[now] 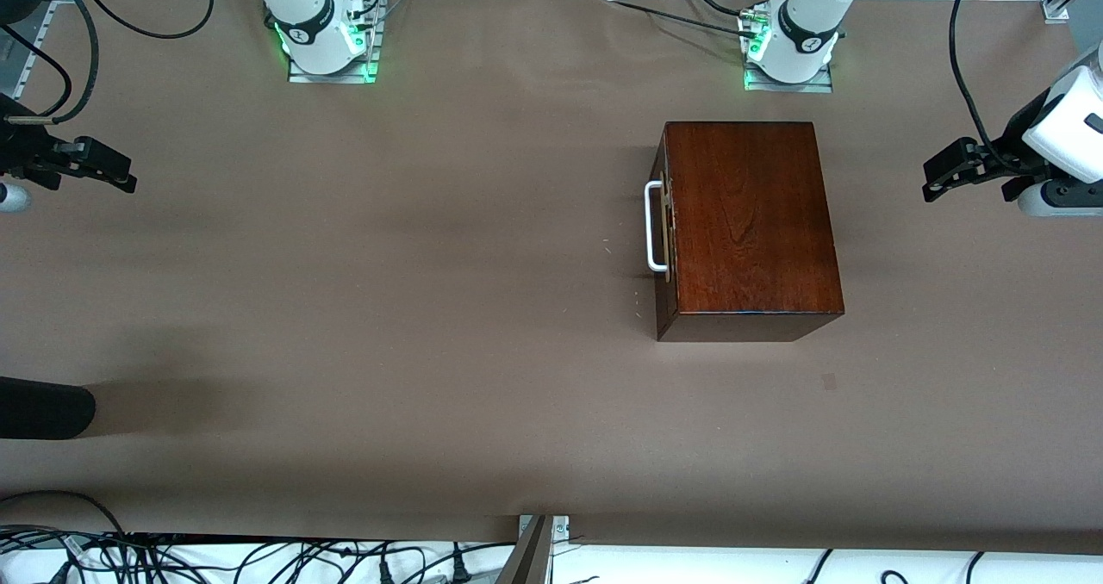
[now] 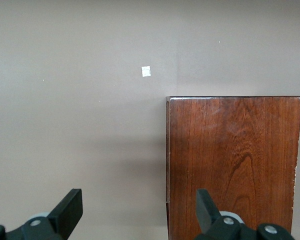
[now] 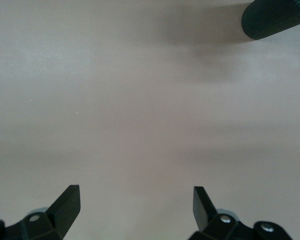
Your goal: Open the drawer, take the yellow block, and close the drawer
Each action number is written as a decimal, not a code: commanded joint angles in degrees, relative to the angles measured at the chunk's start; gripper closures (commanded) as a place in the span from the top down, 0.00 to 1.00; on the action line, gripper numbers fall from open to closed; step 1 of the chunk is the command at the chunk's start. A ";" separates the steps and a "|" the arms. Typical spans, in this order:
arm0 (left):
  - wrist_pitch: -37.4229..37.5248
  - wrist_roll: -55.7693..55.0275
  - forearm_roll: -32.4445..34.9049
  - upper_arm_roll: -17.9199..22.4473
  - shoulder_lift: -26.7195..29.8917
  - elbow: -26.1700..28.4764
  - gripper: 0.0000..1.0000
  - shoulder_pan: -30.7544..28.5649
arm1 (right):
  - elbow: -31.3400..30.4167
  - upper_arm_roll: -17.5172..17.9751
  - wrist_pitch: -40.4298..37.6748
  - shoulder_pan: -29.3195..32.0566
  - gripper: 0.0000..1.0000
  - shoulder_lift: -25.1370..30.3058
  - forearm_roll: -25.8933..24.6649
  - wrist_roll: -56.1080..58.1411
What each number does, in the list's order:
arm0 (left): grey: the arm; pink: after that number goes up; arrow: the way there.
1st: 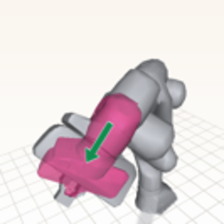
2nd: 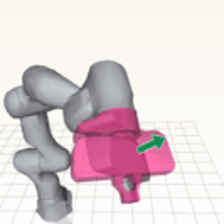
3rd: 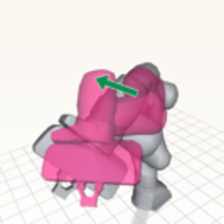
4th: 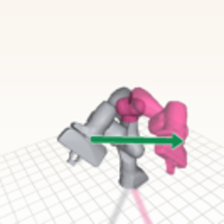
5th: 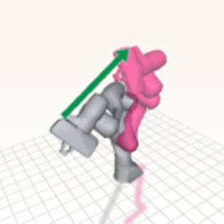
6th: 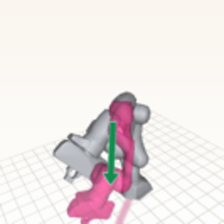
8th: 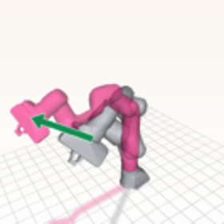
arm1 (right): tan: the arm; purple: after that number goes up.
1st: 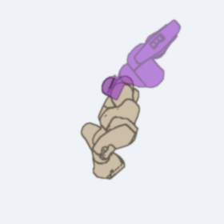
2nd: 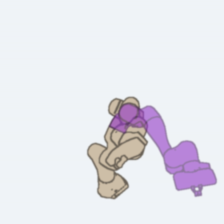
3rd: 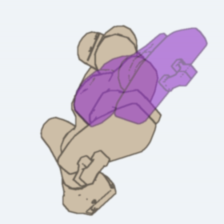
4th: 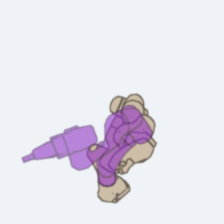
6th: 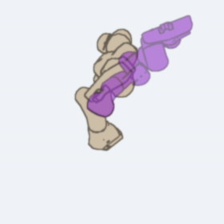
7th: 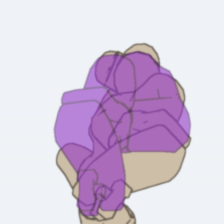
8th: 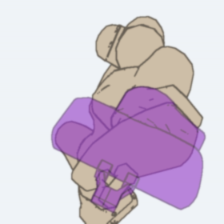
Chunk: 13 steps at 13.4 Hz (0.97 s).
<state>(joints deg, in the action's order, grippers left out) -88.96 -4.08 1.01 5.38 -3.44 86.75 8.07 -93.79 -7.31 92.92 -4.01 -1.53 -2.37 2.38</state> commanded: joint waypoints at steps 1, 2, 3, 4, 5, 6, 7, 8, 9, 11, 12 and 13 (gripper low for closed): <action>0.54 0.56 -0.65 -0.11 -0.34 -0.70 1.00 -1.30 | 0.45 0.02 -0.72 0.23 1.00 0.04 0.35 0.08; 0.80 0.57 -1.01 -0.11 -0.42 -0.62 1.00 -1.47 | 0.45 0.02 -0.72 0.23 1.00 0.04 0.35 0.08; 0.81 0.57 -1.01 -0.37 -0.25 -0.44 1.00 -1.74 | 0.45 0.02 -0.72 0.23 1.00 0.04 0.35 0.08; 0.81 0.48 -1.01 -0.55 0.10 -0.27 1.00 -1.74 | 0.45 0.02 -0.72 0.23 1.00 0.04 0.35 0.08; 0.81 0.57 -0.92 -0.55 0.28 -0.18 1.00 -1.74 | 0.45 0.02 -0.72 0.23 1.00 0.04 0.44 0.08; 0.81 0.74 -0.92 -0.55 0.36 -0.18 1.00 -1.83 | 0.45 0.02 -0.72 0.23 1.00 0.04 0.35 0.08; 0.81 0.74 -0.92 -0.55 0.63 -0.18 1.00 -1.91 | 0.45 0.02 -0.72 0.23 1.00 0.04 0.35 0.08; 0.81 0.74 -0.84 -0.55 0.63 -0.18 1.00 -1.91 | 0.45 0.02 -0.72 0.23 1.00 -0.05 0.35 0.17; 0.81 0.66 -0.83 -0.55 0.63 -0.18 1.00 -1.91 | 0.45 0.02 -0.72 0.23 1.00 0.04 0.35 0.17; 1.77 0.39 -0.92 -0.64 0.63 -0.18 1.00 -1.91 | 0.45 0.02 -0.72 0.23 1.00 -0.05 0.35 0.17; 1.95 0.13 -0.23 -1.94 0.54 -0.35 1.00 -1.91 | 0.45 0.02 -0.72 0.23 1.00 -0.05 0.35 0.09; 1.95 -0.31 0.04 -3.52 0.54 -0.61 1.00 -2.09 | 0.37 0.02 -0.72 0.23 1.00 0.04 0.35 0.08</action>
<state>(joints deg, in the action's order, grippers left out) -88.12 -4.06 0.85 4.58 -3.41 86.76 6.81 -93.79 -7.31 92.92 -4.01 -1.56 -2.37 2.38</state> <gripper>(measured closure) 0.000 0.000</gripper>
